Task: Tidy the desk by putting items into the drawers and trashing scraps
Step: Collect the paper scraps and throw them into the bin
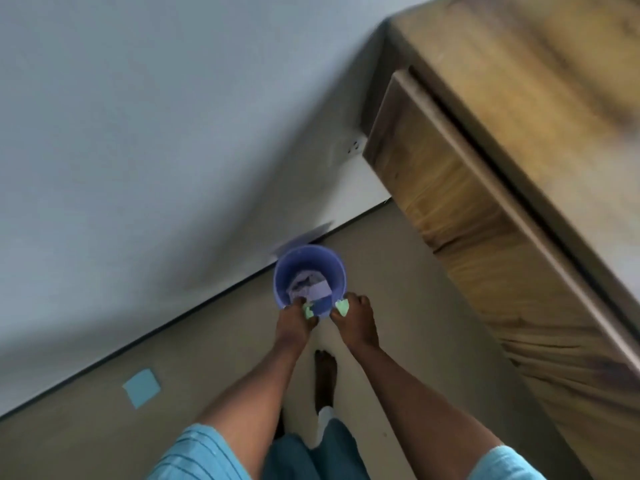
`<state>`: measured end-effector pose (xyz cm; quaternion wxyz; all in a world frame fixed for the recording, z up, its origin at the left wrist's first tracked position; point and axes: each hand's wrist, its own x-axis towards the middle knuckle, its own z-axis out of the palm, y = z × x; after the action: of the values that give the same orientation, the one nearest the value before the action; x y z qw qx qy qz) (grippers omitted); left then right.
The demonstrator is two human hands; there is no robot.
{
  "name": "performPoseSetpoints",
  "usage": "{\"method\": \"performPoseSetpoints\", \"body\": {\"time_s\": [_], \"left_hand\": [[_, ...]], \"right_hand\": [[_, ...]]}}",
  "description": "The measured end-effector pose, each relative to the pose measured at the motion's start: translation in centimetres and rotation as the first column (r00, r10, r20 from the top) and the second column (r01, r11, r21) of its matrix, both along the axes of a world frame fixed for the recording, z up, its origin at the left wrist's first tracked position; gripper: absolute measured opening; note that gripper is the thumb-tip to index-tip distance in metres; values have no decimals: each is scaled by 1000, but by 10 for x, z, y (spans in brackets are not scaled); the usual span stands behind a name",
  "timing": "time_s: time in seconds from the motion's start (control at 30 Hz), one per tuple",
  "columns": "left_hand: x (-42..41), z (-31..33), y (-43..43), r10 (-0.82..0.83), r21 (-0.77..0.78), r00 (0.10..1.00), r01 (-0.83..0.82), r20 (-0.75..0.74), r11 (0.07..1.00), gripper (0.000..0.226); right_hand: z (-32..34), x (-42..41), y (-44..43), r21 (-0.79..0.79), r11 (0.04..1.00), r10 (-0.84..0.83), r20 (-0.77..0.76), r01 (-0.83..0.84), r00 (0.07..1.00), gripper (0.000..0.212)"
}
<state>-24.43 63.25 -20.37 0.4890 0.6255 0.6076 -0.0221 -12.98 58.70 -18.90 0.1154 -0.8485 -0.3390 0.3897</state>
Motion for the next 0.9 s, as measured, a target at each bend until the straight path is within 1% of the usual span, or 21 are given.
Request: {"method": "performPoseSetpoints", "body": {"time_s": [0.07,0.17,0.3,0.4,0.47,0.57,0.63,0.77,0.9], "left_hand": [[-1,-23,3,17,-12,1000,-17,6,1000,45],[3,-52,12,48,-36,999,-49,-27,998,54],[11,-77,28,78,-41,996,-80,-48,996,62],[16,-86,34,119,-18,993,-119,-27,993,63],[17,-86,32,158,5,987,-158,-7,987,63],[14,-80,22,209,10,978,-209,11,978,59],[12,-75,15,187,5,982,-187,19,982,57],[8,-62,5,143,-8,989,-143,22,990,50],[-3,-34,-8,113,24,992,-115,52,993,40]], "right_hand": [[-25,2,4,-34,999,25,-15,-26,1000,41],[-53,6,19,-42,997,59,-21,-60,998,45],[-79,9,46,-18,996,91,-1,-91,996,49],[-92,8,58,11,995,103,20,-103,994,59],[-96,8,58,12,996,92,32,-92,995,59],[-96,7,47,21,998,60,28,-61,998,49],[-92,5,35,44,997,62,47,-64,997,42],[-77,-3,17,44,999,-6,43,4,999,35],[-48,-20,-1,36,998,41,84,-44,996,33]]}}
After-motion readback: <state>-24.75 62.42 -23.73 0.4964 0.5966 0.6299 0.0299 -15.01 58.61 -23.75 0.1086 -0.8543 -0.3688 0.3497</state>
